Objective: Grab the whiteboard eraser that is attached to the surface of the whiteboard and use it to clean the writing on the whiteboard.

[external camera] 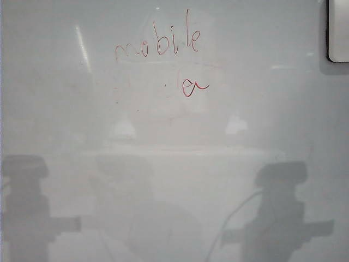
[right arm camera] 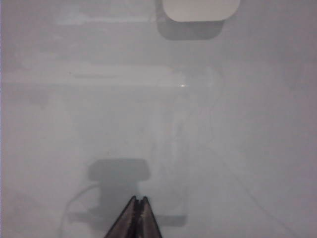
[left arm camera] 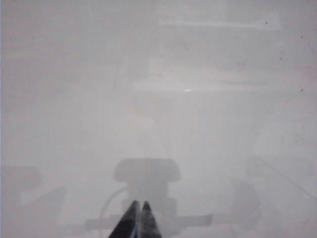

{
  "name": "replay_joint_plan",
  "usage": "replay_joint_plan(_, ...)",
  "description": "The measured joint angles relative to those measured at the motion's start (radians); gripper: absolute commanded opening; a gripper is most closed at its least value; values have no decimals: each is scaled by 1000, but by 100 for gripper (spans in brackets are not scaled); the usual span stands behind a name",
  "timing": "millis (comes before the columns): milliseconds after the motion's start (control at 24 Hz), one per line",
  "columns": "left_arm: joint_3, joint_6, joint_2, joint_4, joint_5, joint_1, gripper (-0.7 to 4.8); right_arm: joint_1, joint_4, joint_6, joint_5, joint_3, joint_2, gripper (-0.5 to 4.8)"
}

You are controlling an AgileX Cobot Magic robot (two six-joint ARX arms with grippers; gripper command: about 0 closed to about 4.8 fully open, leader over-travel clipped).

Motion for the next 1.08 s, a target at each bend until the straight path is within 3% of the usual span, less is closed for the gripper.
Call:
replay_joint_plan(292, 3, -20, 0, 15, 8, 0, -5, 0, -15, 36, -1, 15, 0, 17)
replay_joint_plan(458, 61, -159, 1, 81, 26, 0, -5, 0, -14, 56, -1, 78, 0, 7)
replay_joint_plan(583, 171, -291, 0, 141, 39, 0, -5, 0, -10, 171, -2, 171, 0, -8)
replay_joint_plan(666, 255, -363, 0, 108, 135, 0, -5, 0, -38, 235, -13, 247, 0, -8)
replay_joint_plan(875, 379, -382, 0, -33, 366, 0, -6, 0, -244, 247, -45, 425, 1, -8)
replay_joint_plan(1083, 467, -380, -1, -274, 456, 0, -5, 0, -533, 196, -92, 633, 39, -7)
